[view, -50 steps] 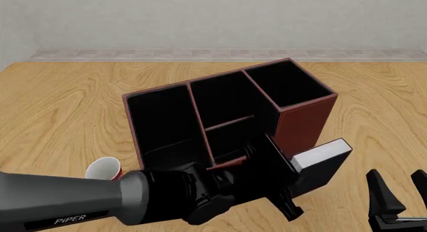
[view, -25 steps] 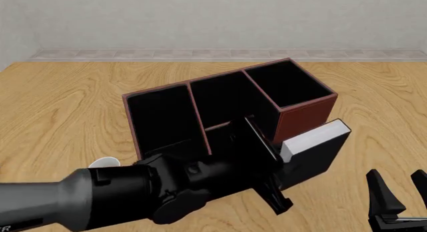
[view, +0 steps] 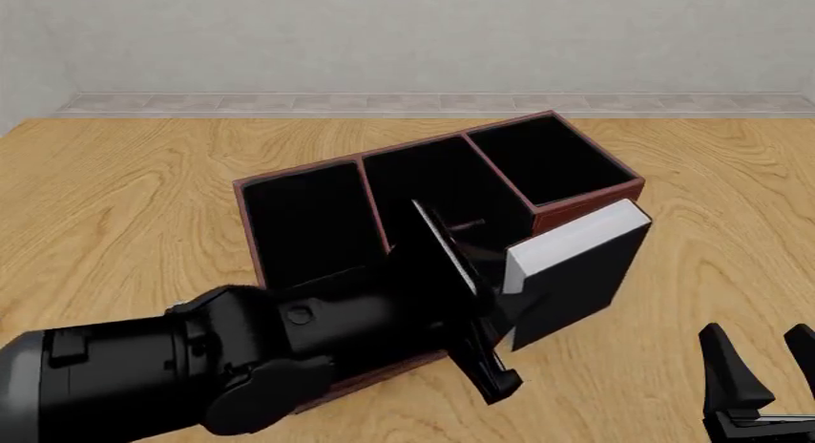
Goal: Pick up the book and place it in the back compartment of the caddy.
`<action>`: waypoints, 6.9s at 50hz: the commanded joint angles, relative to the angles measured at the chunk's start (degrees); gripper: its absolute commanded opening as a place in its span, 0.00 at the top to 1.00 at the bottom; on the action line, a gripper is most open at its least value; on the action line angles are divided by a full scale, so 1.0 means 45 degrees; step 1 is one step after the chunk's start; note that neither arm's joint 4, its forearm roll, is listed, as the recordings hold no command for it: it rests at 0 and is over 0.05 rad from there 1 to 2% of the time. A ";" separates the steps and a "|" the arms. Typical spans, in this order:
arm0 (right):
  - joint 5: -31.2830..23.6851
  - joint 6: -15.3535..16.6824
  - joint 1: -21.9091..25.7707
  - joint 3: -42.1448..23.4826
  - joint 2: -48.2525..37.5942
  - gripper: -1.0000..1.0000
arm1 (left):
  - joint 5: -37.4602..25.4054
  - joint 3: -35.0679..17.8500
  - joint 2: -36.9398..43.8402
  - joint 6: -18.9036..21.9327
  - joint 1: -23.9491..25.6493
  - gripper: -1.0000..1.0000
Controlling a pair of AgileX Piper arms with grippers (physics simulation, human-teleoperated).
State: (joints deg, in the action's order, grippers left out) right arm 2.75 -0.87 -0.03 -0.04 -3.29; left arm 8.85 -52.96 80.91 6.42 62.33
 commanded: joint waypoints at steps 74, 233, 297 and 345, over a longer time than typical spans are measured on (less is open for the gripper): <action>-0.0003 0.0001 0.0002 0.0000 0.0006 0.00 | -0.1520 0.1010 -0.2203 0.1916 -0.1499 1.00; -0.0001 -0.0001 0.0000 0.0000 0.0003 0.00 | 0.2585 0.1678 0.1809 0.1027 -0.3537 1.00; -0.0001 0.0002 -0.0001 0.0000 0.0001 0.00 | 0.2650 0.2251 0.1367 0.0864 -0.3767 0.00; -0.0002 0.0004 0.0004 0.0000 0.0005 0.00 | 0.1569 0.4163 -0.2313 0.1137 -0.5181 0.00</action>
State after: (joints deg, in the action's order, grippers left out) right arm 2.74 -0.87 -0.03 -0.04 -3.29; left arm 17.31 -35.57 73.83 11.00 40.50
